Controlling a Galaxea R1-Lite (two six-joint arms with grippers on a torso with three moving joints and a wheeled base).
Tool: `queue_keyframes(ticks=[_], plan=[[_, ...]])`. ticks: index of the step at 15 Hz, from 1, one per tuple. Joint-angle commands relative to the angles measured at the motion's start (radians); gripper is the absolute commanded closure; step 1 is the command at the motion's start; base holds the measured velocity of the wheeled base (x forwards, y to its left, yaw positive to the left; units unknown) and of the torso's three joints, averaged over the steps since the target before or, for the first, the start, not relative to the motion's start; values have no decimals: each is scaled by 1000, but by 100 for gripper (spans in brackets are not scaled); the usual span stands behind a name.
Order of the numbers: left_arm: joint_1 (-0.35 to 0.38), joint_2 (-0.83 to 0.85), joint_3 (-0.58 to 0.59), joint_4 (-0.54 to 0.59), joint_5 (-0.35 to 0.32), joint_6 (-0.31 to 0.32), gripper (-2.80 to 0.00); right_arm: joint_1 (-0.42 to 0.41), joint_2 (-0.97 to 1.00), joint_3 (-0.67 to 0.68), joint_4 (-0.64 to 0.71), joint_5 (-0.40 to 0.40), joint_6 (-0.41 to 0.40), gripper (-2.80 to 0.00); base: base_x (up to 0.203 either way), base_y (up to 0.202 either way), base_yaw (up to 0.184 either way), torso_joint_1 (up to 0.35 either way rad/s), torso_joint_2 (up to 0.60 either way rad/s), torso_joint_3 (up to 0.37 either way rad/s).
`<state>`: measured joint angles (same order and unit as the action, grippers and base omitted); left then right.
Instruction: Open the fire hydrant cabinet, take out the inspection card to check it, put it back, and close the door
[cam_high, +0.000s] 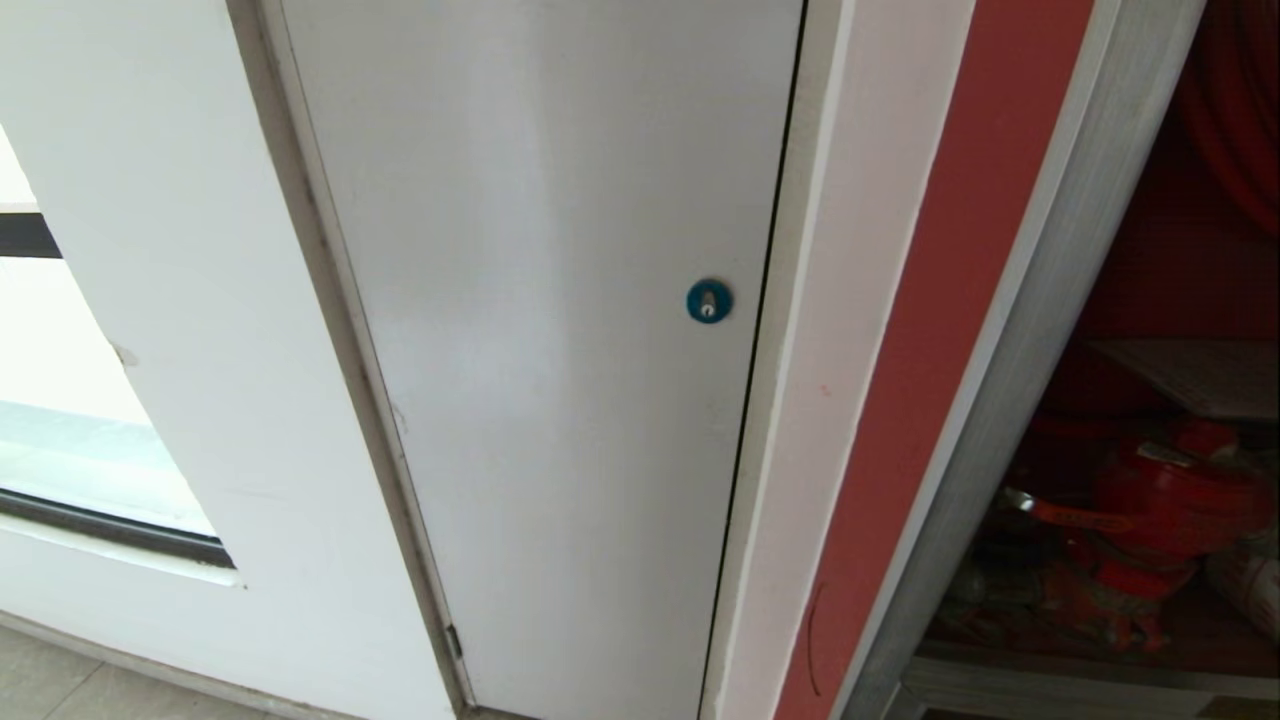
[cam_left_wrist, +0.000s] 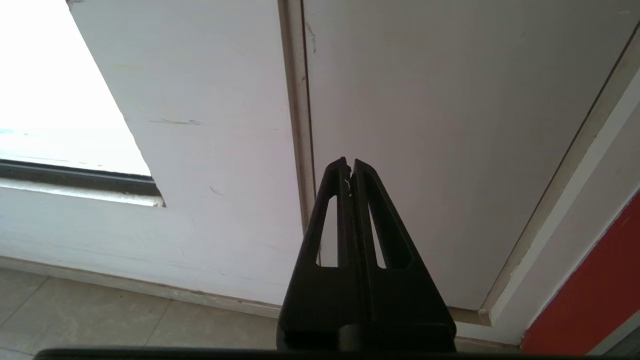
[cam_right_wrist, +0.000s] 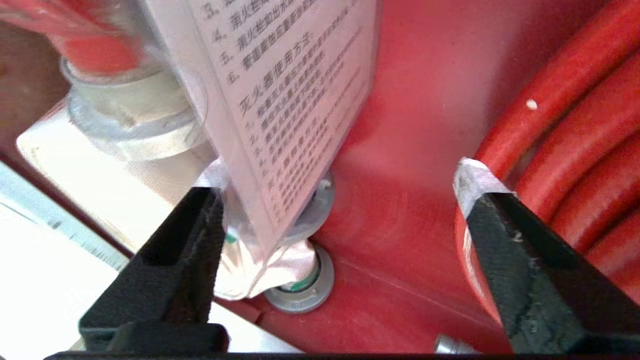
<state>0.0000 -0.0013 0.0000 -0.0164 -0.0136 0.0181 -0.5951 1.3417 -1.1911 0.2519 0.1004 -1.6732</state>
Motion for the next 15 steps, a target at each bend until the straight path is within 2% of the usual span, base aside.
queue_keyframes(ticks=[1,9,12,13,15], plan=[[0,1,6,0,0,0,0,0,-36,21,4,1,-10,-280,0,0,0,0,0,0],[0,1,6,0,0,0,0,-2,-235,190,17,1,-52,-280,0,0,0,0,0,0],[0,1,6,0,0,0,0,-3,-343,209,89,-7,-69,-280,0,0,0,0,0,0],[0,1,6,0,0,0,0,-4,-386,210,125,-15,-70,0,0,0,0,0,0,0],[0,1,6,0,0,0,0,-4,-470,214,196,-33,-77,0,0,0,0,0,0,0]])
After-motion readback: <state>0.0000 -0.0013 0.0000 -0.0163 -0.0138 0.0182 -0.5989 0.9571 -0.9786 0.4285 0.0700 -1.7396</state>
